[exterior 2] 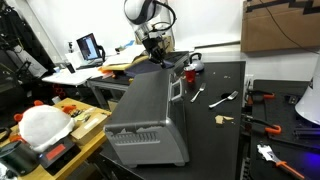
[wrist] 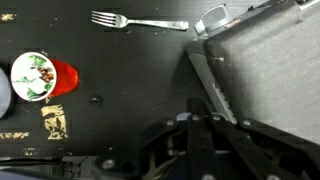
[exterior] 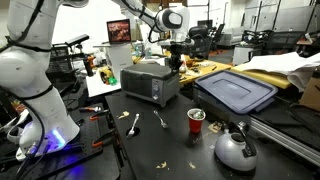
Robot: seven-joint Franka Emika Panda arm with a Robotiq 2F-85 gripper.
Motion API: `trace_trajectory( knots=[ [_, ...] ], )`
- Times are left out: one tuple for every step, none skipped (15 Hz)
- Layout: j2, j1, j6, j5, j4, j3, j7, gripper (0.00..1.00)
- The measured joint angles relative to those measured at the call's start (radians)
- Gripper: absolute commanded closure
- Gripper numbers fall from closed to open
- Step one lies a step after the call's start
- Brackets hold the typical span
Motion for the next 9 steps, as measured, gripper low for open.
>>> trace_trajectory(
  knots=[
    [-0.012, -0.002, 0.000, -0.013, -0.004, -0.003, -0.003, 1.00],
    [-0.024, -0.004, 0.000, -0.020, -0.007, -0.004, -0.008, 1.00],
    [-0.037, -0.006, 0.000, -0.027, -0.010, -0.006, -0.013, 1.00],
    [-0.052, -0.008, 0.001, -0.037, -0.016, -0.007, -0.025, 1.00],
    [-0.069, -0.011, 0.003, -0.044, -0.025, -0.008, -0.036, 0.74],
    [-0.087, -0.013, 0.006, -0.050, -0.036, -0.008, -0.056, 0.72],
    [-0.109, -0.015, 0.010, -0.051, -0.050, -0.008, -0.088, 0.66],
    [-0.133, -0.017, 0.014, -0.050, -0.067, -0.007, -0.125, 0.59],
    [-0.158, -0.019, 0.017, -0.049, -0.086, -0.005, -0.163, 0.51]
  ],
)
